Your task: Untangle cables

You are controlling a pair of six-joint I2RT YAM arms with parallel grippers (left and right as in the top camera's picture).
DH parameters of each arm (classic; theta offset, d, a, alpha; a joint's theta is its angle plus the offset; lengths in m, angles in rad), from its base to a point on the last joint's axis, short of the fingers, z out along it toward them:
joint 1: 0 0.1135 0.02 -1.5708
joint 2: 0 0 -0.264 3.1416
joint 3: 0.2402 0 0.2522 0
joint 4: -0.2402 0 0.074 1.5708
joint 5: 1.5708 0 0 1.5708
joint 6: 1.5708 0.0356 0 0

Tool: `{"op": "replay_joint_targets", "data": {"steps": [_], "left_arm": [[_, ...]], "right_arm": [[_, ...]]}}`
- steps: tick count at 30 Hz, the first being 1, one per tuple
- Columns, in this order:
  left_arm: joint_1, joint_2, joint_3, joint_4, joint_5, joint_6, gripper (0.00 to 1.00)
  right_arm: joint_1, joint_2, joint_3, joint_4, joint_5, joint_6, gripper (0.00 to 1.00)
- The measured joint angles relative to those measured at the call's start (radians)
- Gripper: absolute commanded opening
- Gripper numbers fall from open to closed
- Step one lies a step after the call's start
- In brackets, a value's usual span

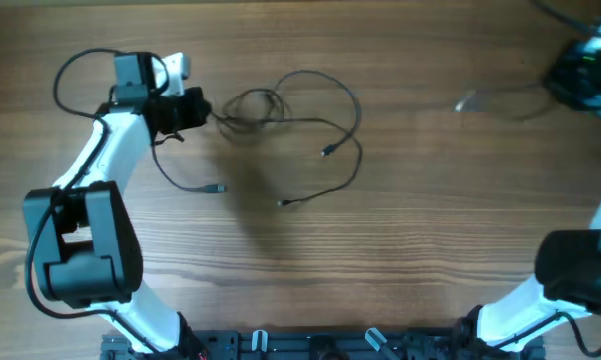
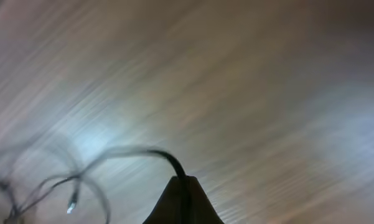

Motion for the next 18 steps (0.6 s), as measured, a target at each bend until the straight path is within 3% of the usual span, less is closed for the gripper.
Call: {"op": "replay_joint_targets", "data": {"steps": [4,9,10,12,13,14,18], "left_arm": [[0.034,0.000,0.000,-0.013,-0.040,-0.005,0.04],[-0.007,0.000,0.000,-0.016,-0.039,-0.008,0.04],[-0.020,0.000,0.000,-0.015,-0.040,-0.008,0.04],[-0.067,0.000,0.000,-0.008,-0.039,-0.008,0.04],[-0.089,0.000,0.000,-0.004,-0.039,-0.008,0.04],[-0.109,0.000,0.000,0.000,-0.039,-0.008,0.04],[-0.162,0.000,0.000,0.015,-0.039,-0.023,0.04]], "right_arm": [[-0.130,0.000,0.000,-0.026,0.095,0.015,0.04],[-0.076,0.000,0.000,-0.032,0.104,0.018,0.06],[-0.055,0.000,0.000,-0.032,0.096,0.004,0.11],[0.027,0.000,0.000,-0.031,0.049,-0.052,0.51],[0.062,0.000,0.000,-0.028,0.026,-0.087,0.61],[0.112,0.000,0.000,-0.019,-0.008,-0.145,0.67],[0.264,0.000,0.000,-0.005,-0.089,-0.289,0.75]]}}
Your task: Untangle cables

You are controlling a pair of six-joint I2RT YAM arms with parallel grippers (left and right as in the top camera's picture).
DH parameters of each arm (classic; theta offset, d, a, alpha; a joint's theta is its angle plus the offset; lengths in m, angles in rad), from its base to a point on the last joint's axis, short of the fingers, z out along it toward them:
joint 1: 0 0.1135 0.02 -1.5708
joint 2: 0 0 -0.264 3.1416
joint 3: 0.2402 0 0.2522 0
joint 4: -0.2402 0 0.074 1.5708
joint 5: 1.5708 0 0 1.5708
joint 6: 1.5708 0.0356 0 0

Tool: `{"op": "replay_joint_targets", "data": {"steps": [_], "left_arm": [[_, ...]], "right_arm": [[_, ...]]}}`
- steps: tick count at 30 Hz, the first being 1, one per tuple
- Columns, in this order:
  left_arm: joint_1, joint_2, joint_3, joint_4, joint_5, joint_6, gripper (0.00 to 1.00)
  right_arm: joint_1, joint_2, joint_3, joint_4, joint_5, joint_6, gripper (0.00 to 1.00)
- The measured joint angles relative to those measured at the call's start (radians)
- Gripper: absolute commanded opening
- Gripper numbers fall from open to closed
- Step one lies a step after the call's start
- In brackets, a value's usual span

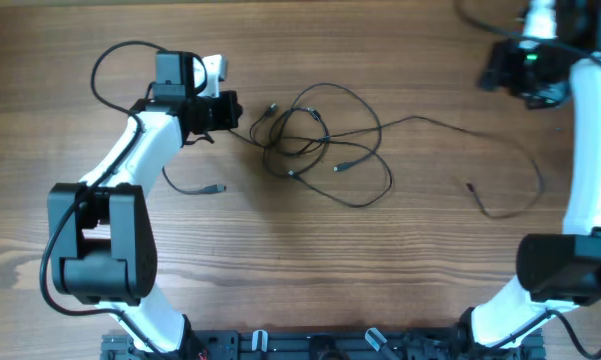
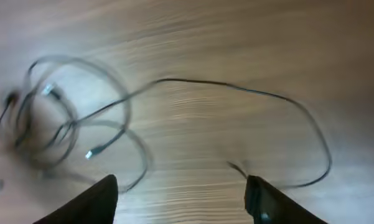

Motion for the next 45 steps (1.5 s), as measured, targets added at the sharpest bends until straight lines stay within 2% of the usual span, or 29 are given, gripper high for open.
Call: {"op": "replay_joint_targets", "data": {"steps": [2,5,9,13,19,25,30,36,37,39,41,42,45], "left_arm": [[-0.006,0.000,0.000,0.008,-0.011,-0.032,0.04],[-0.004,-0.003,0.000,0.016,-0.046,-0.072,0.04],[-0.003,-0.069,0.000,-0.005,-0.085,-0.091,0.05],[-0.003,-0.196,0.000,-0.058,-0.124,-0.097,0.06],[-0.003,-0.294,0.000,-0.131,-0.161,-0.115,0.06],[-0.008,-0.295,0.000,-0.180,-0.162,-0.157,0.06],[-0.059,-0.296,0.000,-0.198,-0.162,-0.162,0.06],[-0.126,-0.310,0.000,-0.203,-0.162,-0.165,0.06],[-0.132,-0.314,0.000,-0.202,-0.162,-0.165,0.06],[-0.138,-0.316,0.000,-0.203,-0.162,-0.166,0.06],[-0.138,-0.316,0.000,-0.203,-0.163,-0.166,0.06],[-0.138,-0.316,0.000,-0.203,-0.163,-0.166,0.06],[-0.138,-0.316,0.000,-0.202,-0.166,-0.166,0.06]], "right_arm": [[0.069,0.000,0.000,0.000,-0.033,-0.060,0.79],[0.135,0.002,0.000,0.000,-0.072,-0.100,0.79],[0.211,0.030,-0.014,0.056,-0.096,-0.050,0.73],[0.288,0.081,-0.150,0.188,-0.059,0.139,0.73],[0.417,0.103,-0.423,0.491,0.007,0.478,0.73],[0.546,0.104,-0.569,0.582,0.174,0.776,0.74],[0.575,0.104,-0.658,0.703,0.234,0.864,0.74],[0.573,0.187,-0.663,0.865,0.232,0.831,0.74],[0.571,0.200,-0.663,0.876,0.227,0.829,0.72],[0.570,0.214,-0.663,0.893,0.220,0.822,0.60],[0.570,0.214,-0.663,0.908,0.219,0.806,0.39],[0.570,0.214,-0.663,0.916,0.219,0.799,0.36],[0.566,0.214,-0.663,0.921,0.216,0.791,0.37]]}}
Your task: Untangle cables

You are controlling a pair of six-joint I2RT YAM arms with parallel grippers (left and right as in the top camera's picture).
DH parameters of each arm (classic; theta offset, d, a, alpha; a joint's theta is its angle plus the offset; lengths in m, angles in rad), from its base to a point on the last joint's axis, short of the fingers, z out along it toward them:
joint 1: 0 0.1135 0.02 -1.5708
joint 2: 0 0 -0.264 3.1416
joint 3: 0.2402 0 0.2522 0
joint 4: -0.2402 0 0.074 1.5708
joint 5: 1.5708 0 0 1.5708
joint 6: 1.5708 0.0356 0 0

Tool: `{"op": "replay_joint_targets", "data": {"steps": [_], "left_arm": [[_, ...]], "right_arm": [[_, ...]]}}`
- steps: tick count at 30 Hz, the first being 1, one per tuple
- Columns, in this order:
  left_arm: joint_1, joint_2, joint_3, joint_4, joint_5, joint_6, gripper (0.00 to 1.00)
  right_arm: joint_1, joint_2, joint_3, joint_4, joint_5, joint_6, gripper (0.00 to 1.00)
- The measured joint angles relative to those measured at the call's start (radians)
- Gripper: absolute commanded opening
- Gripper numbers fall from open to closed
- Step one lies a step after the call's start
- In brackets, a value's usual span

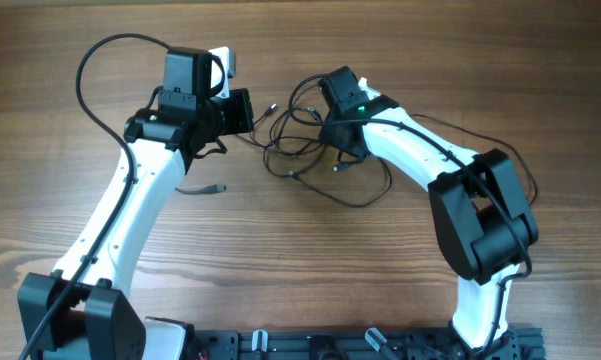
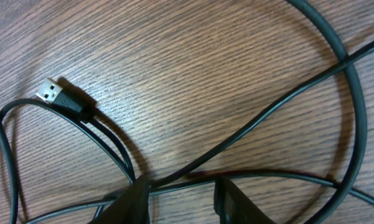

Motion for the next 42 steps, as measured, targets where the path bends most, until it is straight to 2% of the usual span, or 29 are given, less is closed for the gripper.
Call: {"op": "replay_joint_targets", "data": {"steps": [8,12,14,15,16,22,28,34,37,42], "left_arm": [[0.000,0.000,0.000,0.000,0.000,-0.010,0.05],[0.000,0.000,0.000,-0.001,0.000,-0.010,0.05],[0.000,0.000,0.000,-0.001,-0.003,-0.010,0.05],[0.000,0.000,0.000,-0.001,-0.003,-0.010,0.05],[0.000,0.000,0.000,-0.001,-0.004,-0.010,0.05],[0.000,-0.005,0.000,-0.001,-0.003,-0.010,0.07],[0.000,-0.008,0.000,-0.017,-0.004,-0.016,0.24],[0.000,-0.008,0.000,-0.040,-0.005,-0.016,0.44],[0.000,-0.008,-0.004,-0.040,0.036,-0.013,0.60],[-0.005,-0.010,-0.069,-0.030,0.122,0.043,0.64]], "right_arm": [[-0.017,0.017,0.000,0.031,-0.001,-0.018,0.38],[-0.017,0.040,0.000,0.056,-0.018,-0.024,0.34],[-0.017,0.041,0.000,0.056,-0.023,-0.027,0.29],[-0.017,0.042,0.000,0.056,-0.024,-0.033,0.24],[-0.017,0.043,0.000,0.057,-0.026,-0.038,0.05],[-0.017,0.048,0.021,-0.014,-0.049,-0.056,0.04],[-0.027,0.020,0.113,-0.172,-0.067,-0.139,0.05],[-0.109,-0.233,0.286,-0.315,-0.096,-0.262,0.04],[-0.196,-0.359,0.318,-0.354,-0.113,-0.299,0.05],[-0.309,-0.394,0.317,-0.383,-0.156,-0.326,0.05]]}}
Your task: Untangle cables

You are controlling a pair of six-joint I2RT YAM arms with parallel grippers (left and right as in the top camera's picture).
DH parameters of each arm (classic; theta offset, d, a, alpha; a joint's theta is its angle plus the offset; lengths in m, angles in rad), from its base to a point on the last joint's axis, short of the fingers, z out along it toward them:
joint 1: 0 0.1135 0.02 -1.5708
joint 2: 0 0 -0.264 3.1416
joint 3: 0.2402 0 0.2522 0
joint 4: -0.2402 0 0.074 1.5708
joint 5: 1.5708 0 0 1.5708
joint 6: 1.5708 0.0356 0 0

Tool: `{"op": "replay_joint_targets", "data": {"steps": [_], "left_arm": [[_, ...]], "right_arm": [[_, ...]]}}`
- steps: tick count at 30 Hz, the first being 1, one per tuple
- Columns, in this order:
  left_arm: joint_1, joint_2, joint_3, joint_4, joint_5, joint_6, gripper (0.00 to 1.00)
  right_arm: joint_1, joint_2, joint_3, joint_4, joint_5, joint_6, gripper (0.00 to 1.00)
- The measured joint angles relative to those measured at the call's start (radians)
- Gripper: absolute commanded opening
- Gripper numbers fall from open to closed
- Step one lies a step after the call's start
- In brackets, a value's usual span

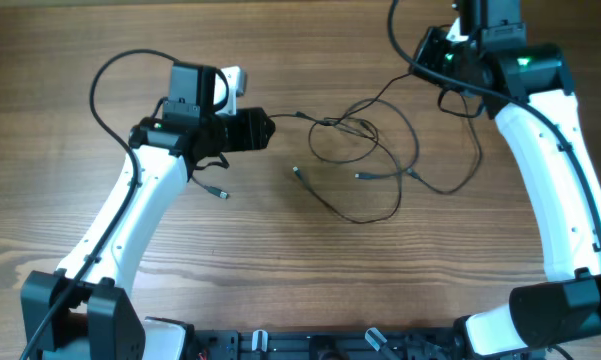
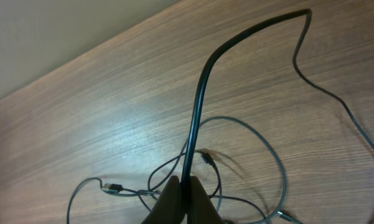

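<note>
A loose tangle of thin dark cables (image 1: pixel 358 140) lies mid-table, with free plug ends (image 1: pixel 298 172) toward the front. My left gripper (image 1: pixel 267 127) sits at the tangle's left side, apparently shut on a cable end that runs tight into the knot. At the far right my right gripper (image 1: pixel 430 62) is shut on a black cable (image 2: pixel 199 93), which rises between its fingers (image 2: pixel 174 196) and bends away over the table. In the right wrist view the tangle (image 2: pixel 236 149) and a USB plug (image 2: pixel 114 186) lie well below.
The wooden table (image 1: pixel 280 280) runs on all sides. A separate short cable piece (image 1: pixel 212 188) lies by the left arm. The left arm's own lead (image 1: pixel 105 75) loops at the back left. A black rail (image 1: pixel 310 345) lines the front edge.
My right gripper was down at the tangle with its fingers apart around a cable. Now it is shut on that cable at the far right, and the tangle is stretched rightward. The left gripper shifted slightly right.
First my right gripper held a cable at the far right while the left held the tangle's left end. Then the right was open, its cable lying on the table. Later it was at the tangle's middle. Now it holds a cable at the far right again.
</note>
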Motion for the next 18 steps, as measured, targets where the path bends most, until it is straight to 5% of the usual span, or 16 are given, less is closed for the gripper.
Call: {"op": "replay_joint_targets", "data": {"steps": [7,18], "left_arm": [[-0.002,-0.002,-0.169,0.108,0.071,0.025,0.65],[-0.122,0.006,-0.215,0.560,0.337,0.035,0.75]], "right_arm": [[-0.027,-0.004,0.109,-0.056,-0.139,-0.095,0.05],[-0.021,-0.061,0.214,-0.130,-0.326,-0.187,0.05]]}}
